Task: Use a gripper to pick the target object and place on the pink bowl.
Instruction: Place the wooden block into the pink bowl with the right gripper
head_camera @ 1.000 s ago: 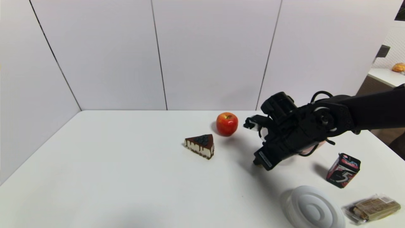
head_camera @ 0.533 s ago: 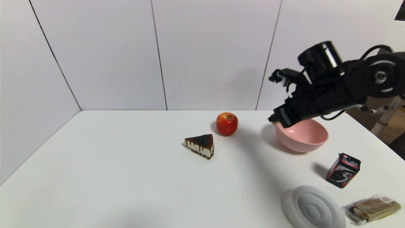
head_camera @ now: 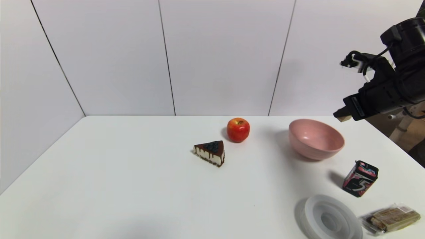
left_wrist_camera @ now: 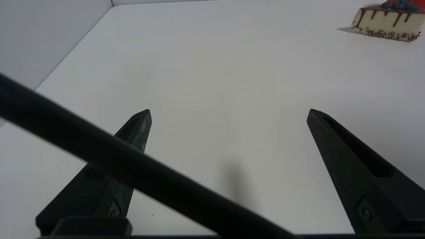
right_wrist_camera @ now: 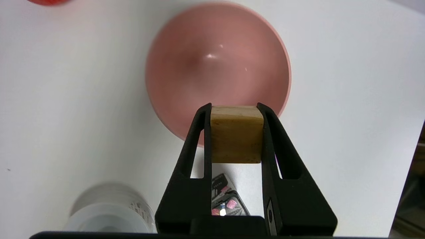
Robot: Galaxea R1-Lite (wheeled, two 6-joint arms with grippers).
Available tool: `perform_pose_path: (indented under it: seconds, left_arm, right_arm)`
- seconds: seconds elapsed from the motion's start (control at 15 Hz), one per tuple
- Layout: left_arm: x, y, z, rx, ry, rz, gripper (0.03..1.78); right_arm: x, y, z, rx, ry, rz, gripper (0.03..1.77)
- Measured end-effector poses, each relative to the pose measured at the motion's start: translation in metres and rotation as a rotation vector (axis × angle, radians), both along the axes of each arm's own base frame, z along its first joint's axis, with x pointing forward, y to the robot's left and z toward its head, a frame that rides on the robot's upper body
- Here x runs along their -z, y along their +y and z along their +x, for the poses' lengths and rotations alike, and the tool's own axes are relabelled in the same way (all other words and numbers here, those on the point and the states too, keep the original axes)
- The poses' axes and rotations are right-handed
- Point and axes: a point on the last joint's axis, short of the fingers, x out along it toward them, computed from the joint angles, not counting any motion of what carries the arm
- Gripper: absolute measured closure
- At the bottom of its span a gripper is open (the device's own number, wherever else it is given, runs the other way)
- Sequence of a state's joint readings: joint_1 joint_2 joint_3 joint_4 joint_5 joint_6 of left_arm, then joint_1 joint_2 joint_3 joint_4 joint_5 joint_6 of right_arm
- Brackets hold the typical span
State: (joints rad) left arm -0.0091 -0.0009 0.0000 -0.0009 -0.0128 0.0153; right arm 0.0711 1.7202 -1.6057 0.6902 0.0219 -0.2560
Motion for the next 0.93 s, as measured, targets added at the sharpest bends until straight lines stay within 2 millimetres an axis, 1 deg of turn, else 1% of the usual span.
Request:
perform_pose_path:
  seconds: [0.2,0.53,0.6,0.73,0.93]
  left_arm:
    - [0.000,0.000,0.000,0.000,0.000,0.000,0.12]
    - [0.000,0.000,0.000,0.000,0.000,0.000,0.12]
    - [0.000,0.000,0.000,0.000,0.000,0.000,0.12]
    - [0.000,0.000,0.000,0.000,0.000,0.000,0.12]
    - [0.000,0.000,0.000,0.000,0.000,0.000,0.12]
  right_arm:
    - [0.017,-0.003,0.010,0.015,0.062,0.006,1.38]
    - [0.055,0.001,0.043,-0.002,0.156,0.004,1.38]
    - [0.062,0.002,0.047,-0.006,0.175,0.001,1.32]
    - [0.070,0.003,0.052,-0.021,0.195,-0.012,1.05]
    - [0.073,0.004,0.054,-0.022,0.202,-0.013,0.75]
